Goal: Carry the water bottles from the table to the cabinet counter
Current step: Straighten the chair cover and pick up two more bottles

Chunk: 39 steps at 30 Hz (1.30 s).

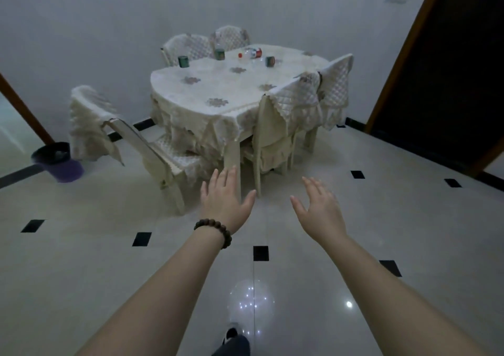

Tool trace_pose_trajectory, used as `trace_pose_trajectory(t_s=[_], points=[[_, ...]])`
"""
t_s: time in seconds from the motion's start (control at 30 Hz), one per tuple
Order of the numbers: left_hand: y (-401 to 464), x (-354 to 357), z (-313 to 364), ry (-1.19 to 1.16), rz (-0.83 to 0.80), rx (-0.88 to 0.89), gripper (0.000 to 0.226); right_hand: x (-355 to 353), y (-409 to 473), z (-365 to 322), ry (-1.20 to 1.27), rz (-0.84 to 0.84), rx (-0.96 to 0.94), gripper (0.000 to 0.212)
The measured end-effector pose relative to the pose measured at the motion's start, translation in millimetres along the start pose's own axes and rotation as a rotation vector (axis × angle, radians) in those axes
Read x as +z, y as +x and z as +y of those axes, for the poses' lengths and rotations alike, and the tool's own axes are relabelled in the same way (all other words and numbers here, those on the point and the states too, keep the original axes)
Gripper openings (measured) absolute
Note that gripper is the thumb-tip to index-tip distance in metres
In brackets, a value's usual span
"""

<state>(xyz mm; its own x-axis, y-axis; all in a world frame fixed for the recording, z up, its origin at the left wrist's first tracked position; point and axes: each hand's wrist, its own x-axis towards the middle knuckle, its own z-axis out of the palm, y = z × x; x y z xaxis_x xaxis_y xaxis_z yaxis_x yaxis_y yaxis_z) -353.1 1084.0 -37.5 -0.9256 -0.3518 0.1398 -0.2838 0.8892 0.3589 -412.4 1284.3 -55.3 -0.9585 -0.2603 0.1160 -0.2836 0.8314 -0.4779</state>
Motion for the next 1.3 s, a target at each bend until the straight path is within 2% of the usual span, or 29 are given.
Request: trace_pose_trajectory(t_s=[0.37,0.57,0.77,1.03,1.3], points=[[231.4,57.7,-8.7,0.0,-0.011,-0.008,0.075,37.9,234.3,26.0,-0.023,-0.006,0.03,0.06],[364.0,62.6,0.5,-0.011,-0.013,-0.007,0.075,36.0,364.3,23.4,-0.008,0.015,0.046,0.06],[460.4,86.8,21.0,-0.029,-0.028,0.01,0.074,29.7,460.6,45.3,-0.021,0.04,0.059,0.059],[573.5,130.0,70.6,-0.055,-0.036,-0.008,0.073,14.4,592.7,94.5,0.004,0.046,0.031,0.059],[717.1,171.2,169.1,-0.041,0.033,-0.07,0.073,-20.9,751.9,179.8,-0.007,-0.036,-0.04,0.06]])
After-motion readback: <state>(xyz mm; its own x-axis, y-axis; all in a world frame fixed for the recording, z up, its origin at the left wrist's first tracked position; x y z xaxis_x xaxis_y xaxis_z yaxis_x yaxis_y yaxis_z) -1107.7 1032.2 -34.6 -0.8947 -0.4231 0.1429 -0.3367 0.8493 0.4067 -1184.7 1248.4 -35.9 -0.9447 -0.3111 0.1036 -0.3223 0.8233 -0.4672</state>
